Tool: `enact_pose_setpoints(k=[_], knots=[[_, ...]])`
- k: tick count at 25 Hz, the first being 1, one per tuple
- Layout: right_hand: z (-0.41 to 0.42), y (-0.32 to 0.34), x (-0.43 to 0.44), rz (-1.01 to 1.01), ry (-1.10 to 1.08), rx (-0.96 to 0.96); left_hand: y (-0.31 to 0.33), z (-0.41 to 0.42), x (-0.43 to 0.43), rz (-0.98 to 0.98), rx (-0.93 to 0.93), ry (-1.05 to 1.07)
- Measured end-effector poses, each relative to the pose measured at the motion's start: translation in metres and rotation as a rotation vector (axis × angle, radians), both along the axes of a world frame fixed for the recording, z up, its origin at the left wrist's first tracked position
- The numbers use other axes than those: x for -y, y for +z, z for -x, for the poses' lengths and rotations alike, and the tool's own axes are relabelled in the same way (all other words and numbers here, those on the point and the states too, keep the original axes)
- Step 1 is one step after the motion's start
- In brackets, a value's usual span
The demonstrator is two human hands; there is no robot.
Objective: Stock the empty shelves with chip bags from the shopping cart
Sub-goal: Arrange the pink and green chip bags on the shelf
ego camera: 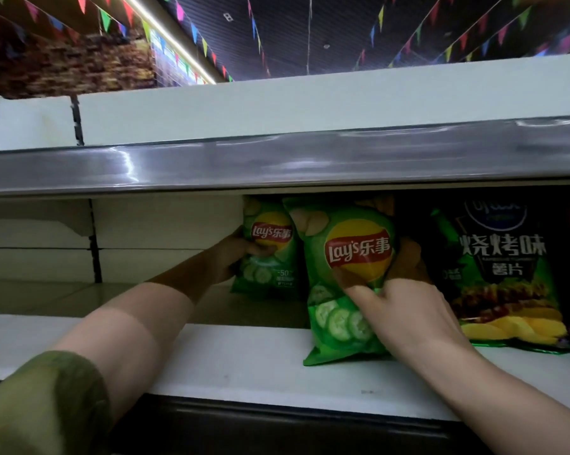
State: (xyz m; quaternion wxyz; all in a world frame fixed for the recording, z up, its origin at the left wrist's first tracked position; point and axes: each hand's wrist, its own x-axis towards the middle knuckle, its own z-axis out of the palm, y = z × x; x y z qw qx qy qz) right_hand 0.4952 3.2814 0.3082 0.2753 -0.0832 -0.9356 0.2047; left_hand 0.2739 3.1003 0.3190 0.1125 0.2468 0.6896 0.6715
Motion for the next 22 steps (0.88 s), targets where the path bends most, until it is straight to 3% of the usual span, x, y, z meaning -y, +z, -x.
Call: enact_pose_setpoints(k=[6, 9, 13, 16, 19, 22], knots=[[-0.004, -0.001, 0.003, 0.001, -0.022, 0.025, -0.007, -0.012, -0.009, -0.024, 0.056, 0.061], [-0.002, -0.003, 0.004, -0.039, -0.034, 0.035, -0.003, -0.026, -0.014, 0.052, 0.034, 0.299], [0.003, -0.002, 0.000, -0.064, -0.058, 0.023, 0.003, -0.053, -0.020, 0.358, -0.064, 0.635], [0.000, -0.001, 0.001, -0.001, -0.061, -0.019, 0.001, -0.087, -0.029, 0.397, -0.105, 0.803], [-0.010, -0.001, 0.006, 0.149, -0.045, -0.094, -0.007, -0.128, -0.033, 0.280, -0.172, 0.693], [-0.019, 0.001, 0.026, 0.243, 0.018, -0.167, -0.015, -0.166, -0.027, -0.025, 0.024, 0.400]])
